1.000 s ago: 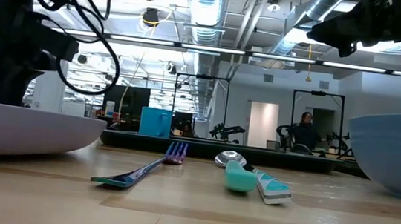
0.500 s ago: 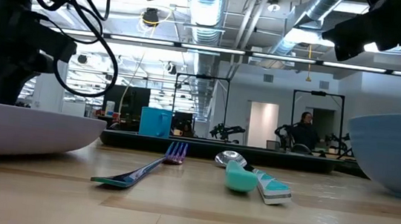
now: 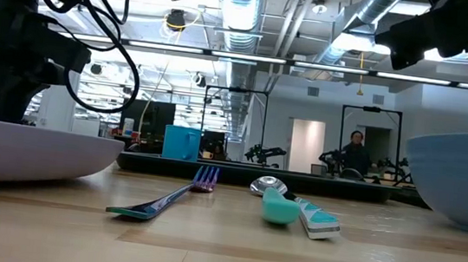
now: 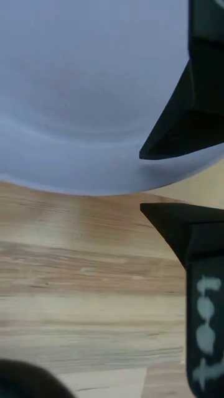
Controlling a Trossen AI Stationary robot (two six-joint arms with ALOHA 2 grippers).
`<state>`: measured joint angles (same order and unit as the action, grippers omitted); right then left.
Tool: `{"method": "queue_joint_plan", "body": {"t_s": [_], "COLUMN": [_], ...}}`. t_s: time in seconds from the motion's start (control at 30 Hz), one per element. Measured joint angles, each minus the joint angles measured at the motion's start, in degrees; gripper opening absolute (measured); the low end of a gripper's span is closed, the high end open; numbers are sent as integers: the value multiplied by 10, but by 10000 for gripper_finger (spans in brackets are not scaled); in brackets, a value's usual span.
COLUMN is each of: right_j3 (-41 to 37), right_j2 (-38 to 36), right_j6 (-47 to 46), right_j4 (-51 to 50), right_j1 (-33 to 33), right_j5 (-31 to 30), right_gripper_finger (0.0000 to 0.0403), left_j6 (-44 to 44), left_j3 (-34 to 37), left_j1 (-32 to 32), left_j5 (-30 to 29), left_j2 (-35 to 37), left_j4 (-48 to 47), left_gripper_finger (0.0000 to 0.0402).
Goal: Set up tray
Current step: Put the violet plate on the black serving tray to the bottom right of the blue mug
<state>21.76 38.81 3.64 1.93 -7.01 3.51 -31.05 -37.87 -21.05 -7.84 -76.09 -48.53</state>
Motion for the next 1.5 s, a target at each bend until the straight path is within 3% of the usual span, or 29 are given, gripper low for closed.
{"method": "queue_joint_plan", "body": {"t_s": [0.2,0.47,0.83,1.07,1.5], "right_j3": [0,0,0,0,0], "right_j2": [0,0,0,0,0], "right_j6": [14,14,14,14,14], "right_j4": [2,2,3,8,11], "right_j1": [0,0,0,0,0], "right_j5": [-2,-5,-5,-5,-5], "right_gripper_finger": [107,107,107,107,107], "left_j6": [22,60,80,82,70], "left_j3": [0,-1,-1,-40,-93], "left_j1": [0,1,1,6,126], "left_j5": [0,20,94,100,106], "left_j2": [0,2,8,40,96], "left_j4": [0,3,-1,-6,-2], "left_gripper_finger": [97,11,2,0,0]}}
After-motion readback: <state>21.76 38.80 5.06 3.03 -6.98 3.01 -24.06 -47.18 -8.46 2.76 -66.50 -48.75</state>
